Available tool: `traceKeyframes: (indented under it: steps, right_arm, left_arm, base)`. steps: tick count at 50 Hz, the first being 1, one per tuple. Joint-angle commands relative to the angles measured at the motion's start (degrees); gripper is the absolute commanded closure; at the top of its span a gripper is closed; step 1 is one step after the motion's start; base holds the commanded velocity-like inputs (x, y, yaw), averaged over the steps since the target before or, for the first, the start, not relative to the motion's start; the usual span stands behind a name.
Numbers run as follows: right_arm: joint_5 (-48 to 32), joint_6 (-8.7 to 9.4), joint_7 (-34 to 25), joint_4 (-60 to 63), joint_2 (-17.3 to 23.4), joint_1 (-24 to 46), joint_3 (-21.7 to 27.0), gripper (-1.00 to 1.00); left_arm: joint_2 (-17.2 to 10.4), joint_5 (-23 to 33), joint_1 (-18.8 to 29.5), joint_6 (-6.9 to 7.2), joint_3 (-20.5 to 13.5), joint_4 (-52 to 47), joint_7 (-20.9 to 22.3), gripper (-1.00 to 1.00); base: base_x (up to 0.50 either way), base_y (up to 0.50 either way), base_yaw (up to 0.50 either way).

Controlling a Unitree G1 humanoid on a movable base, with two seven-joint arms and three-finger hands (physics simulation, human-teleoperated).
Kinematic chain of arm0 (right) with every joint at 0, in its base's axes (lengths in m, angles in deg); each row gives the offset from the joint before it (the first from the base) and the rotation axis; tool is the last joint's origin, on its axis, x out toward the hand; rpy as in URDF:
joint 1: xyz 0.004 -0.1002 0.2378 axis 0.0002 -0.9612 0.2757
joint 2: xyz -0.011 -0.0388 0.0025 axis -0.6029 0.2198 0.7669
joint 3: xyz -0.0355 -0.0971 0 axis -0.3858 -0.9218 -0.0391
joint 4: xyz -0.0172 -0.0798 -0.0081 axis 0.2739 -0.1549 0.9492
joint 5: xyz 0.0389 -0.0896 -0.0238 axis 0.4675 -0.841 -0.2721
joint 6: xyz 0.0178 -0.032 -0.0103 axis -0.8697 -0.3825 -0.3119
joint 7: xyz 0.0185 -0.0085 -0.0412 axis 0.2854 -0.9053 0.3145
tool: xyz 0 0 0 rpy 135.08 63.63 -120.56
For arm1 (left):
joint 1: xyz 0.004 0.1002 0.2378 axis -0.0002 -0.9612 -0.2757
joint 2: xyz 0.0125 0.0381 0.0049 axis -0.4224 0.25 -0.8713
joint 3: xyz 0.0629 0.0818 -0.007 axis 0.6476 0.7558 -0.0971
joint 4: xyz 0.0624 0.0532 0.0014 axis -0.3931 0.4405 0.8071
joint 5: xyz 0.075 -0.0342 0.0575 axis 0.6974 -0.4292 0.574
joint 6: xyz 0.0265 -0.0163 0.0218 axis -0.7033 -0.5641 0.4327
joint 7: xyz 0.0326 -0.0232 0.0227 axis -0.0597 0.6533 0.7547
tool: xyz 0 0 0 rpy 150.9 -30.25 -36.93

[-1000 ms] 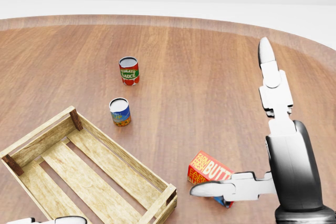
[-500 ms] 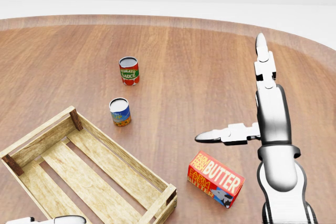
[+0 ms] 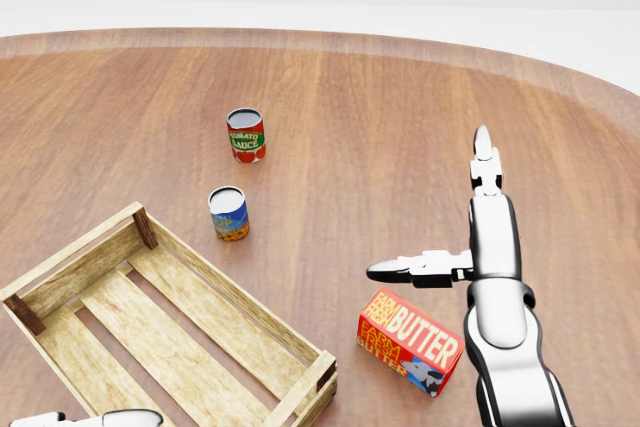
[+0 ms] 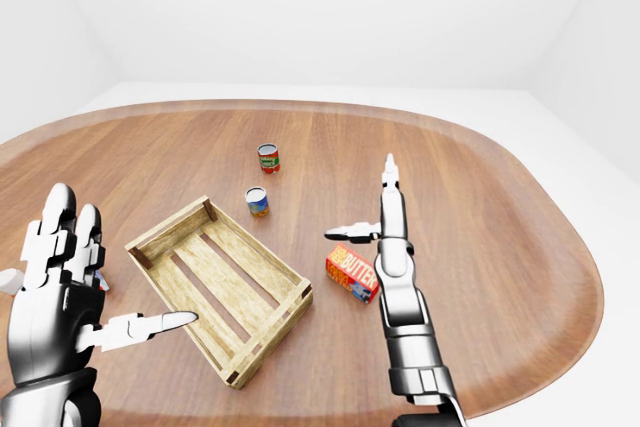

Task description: Pick up the butter and put it in the tray.

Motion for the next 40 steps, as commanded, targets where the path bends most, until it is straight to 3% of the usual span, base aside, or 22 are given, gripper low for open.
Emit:
traceKeyframes:
  steps: [1,14,40]
  right_arm:
    - [1.0,0.00,1.0,-7.3,-0.2,0.1,-1.3,-1.00]
    - [-3.2,0.00,1.1,-5.6,-1.0,-4.3,-3.0,-1.00]
    - [-13.1,0.00,-0.6,-12.2,-0.4,-3.4,-4.5,-1.00]
  left_arm:
    - [0.1,-0.1,0.1,0.10,-0.3,0.0,0.2,-1.00]
    - [0.2,-0.2,0.0,0.09,-0.4,-0.2,0.3,-1.00]
    - [0.1,0.1,0.2,0.01,-0.2,0.2,0.1,-1.00]
  base:
    - [0.00,0.00,0.00]
    - [0.00,0.00,0.00]
    - [0.00,0.00,0.00]
